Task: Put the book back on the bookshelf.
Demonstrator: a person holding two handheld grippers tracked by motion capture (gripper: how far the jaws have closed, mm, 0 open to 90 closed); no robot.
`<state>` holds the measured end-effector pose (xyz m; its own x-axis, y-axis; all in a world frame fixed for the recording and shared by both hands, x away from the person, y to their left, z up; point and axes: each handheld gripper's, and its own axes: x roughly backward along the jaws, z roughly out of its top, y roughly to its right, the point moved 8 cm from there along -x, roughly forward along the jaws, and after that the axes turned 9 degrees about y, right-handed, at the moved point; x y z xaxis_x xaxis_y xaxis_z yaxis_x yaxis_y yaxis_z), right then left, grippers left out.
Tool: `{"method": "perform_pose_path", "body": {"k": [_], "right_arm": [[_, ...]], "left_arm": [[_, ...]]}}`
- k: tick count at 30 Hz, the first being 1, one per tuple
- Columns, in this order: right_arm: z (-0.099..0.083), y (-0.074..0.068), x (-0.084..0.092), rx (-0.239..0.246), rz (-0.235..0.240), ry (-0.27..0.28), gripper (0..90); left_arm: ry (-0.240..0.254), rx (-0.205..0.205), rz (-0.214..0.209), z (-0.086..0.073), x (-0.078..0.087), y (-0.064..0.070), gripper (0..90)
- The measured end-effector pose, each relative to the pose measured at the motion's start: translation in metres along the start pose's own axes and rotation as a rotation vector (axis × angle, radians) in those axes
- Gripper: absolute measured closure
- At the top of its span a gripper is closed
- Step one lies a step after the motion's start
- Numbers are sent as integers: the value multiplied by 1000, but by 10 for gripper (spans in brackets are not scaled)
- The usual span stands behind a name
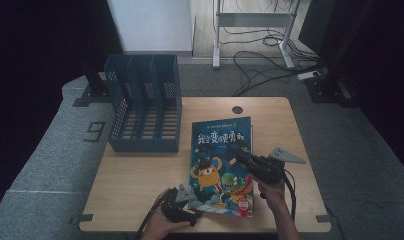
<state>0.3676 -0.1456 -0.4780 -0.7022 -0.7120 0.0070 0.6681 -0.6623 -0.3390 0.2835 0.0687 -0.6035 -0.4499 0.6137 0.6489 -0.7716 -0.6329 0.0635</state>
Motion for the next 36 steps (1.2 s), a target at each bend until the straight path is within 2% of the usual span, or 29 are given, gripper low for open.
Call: {"method": "perform_pose_path", "body": {"k": [6,14,18,27,36], "right_arm": [[0,0,0,2,-2,3,742],[3,-2,2,30,-1,20,742],[5,-4,3,54,-6,27,741],[11,-15,5,124,21,52,742],[11,-14,5,125,12,56,742]], "left_arm": [[0,1,2,1,-1,-1,123],[2,1,8,2,-3,-4,122],[2,2,13,3,-4,-5,122],[3,0,22,4,-5,-7,122],[4,2,25,6,-7,-8,122]]}}
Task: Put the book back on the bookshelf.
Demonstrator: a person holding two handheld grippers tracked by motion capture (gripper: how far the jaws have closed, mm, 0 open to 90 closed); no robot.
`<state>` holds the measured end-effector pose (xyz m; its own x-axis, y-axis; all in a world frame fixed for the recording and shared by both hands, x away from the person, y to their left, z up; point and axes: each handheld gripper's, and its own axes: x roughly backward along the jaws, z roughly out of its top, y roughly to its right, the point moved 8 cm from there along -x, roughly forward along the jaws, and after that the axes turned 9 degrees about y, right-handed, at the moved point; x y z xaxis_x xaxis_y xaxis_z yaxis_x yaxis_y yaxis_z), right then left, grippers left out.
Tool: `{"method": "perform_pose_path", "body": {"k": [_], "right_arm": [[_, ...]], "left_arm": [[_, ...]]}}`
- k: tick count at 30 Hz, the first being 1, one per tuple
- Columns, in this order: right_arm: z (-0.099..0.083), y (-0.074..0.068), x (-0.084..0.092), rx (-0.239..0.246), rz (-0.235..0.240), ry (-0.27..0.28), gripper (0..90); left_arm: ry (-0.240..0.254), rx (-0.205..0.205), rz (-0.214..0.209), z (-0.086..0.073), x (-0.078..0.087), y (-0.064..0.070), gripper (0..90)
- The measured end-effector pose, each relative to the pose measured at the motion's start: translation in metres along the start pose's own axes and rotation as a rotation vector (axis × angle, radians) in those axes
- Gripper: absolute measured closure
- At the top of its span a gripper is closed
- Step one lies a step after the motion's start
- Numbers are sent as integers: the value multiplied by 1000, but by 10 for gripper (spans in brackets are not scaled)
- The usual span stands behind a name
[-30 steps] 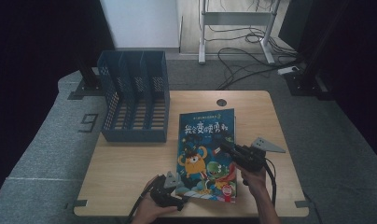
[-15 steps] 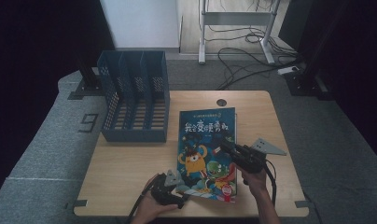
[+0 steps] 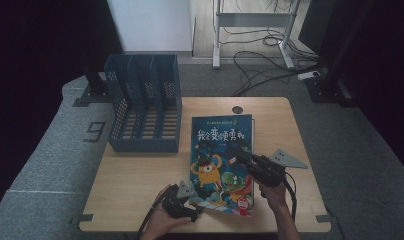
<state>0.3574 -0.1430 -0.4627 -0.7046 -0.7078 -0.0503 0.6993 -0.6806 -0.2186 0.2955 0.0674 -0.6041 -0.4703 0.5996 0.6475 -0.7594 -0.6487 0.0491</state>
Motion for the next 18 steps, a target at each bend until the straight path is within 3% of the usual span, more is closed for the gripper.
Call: {"method": "perform_pose_path", "body": {"k": [18], "right_arm": [[5,-4,2,52,0,41,743]], "left_arm": [[-13,12,23,5,-5,-5,122]]}}
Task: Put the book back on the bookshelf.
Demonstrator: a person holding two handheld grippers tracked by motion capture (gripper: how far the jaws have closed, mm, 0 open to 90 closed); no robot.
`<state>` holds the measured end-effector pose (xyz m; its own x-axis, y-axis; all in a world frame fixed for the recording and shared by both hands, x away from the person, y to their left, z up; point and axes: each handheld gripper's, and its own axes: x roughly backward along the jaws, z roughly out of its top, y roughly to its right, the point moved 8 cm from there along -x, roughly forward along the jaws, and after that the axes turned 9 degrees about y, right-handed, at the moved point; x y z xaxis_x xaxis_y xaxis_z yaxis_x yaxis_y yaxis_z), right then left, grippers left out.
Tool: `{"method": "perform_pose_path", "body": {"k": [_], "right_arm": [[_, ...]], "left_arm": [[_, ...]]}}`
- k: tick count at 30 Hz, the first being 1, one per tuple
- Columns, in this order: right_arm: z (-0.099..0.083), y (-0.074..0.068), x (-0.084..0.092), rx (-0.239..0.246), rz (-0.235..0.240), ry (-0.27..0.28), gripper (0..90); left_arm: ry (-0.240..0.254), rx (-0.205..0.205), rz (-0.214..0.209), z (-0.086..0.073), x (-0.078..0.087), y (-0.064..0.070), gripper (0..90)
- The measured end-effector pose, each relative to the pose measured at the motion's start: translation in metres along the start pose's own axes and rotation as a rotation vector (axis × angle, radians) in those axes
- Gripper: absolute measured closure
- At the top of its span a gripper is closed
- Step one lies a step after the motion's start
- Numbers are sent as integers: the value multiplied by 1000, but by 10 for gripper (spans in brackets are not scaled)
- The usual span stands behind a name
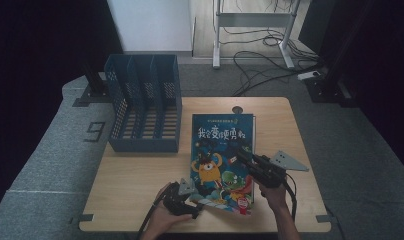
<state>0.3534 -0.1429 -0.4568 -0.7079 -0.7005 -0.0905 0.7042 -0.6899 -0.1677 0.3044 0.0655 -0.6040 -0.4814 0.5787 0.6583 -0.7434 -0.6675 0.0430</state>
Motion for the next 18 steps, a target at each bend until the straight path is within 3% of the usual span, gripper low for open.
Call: {"method": "perform_pose_path", "body": {"k": [18], "right_arm": [[5,-5,2,37,18,31,756]], "left_arm": [[-8,-4,23,5,-6,-9,122]]}}
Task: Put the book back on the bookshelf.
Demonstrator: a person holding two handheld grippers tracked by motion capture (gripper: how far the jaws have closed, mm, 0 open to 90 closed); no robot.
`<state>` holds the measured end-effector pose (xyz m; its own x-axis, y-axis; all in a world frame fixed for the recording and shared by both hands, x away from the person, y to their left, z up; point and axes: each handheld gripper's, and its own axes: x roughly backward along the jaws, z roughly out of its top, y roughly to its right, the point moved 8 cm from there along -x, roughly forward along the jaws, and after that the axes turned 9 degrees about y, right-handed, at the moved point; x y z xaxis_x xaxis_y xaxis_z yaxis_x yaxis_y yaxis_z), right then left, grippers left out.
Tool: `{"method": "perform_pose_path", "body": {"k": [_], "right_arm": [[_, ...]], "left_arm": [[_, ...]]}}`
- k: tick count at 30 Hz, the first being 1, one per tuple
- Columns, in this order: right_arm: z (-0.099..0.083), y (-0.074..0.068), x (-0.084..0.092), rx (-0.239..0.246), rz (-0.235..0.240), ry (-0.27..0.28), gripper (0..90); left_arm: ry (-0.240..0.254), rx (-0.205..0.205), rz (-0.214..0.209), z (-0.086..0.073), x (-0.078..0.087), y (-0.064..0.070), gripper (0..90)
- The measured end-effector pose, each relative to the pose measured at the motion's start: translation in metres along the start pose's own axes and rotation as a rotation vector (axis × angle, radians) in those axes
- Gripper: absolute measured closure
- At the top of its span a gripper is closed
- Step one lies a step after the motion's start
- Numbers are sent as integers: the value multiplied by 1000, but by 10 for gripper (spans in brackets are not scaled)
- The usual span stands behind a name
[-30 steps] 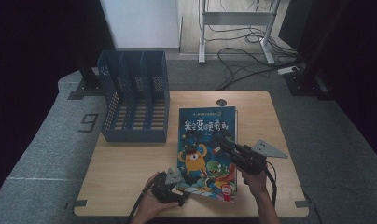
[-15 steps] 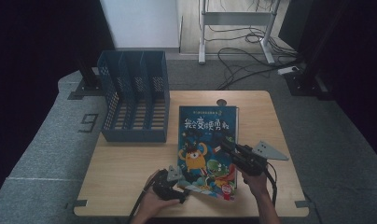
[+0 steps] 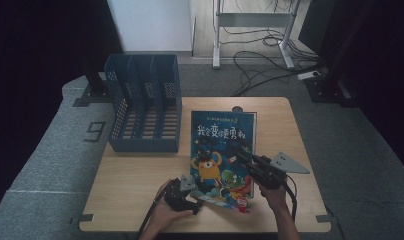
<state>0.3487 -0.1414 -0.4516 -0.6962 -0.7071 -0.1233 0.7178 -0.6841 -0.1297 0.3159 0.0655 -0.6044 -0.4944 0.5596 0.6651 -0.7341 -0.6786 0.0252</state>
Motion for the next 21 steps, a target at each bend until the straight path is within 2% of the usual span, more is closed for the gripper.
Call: {"method": "perform_pose_path", "body": {"k": [11,18,21], "right_arm": [[-1,0,1,17,0,14,756],[-2,3,1,12,2,18,756],[-2,3,1,14,2,19,756]], "left_arm": [[-8,2,8,0,0,0,123],[-13,25,-15,0,3,0,139],[-12,24,-13,0,3,0,142]]}}
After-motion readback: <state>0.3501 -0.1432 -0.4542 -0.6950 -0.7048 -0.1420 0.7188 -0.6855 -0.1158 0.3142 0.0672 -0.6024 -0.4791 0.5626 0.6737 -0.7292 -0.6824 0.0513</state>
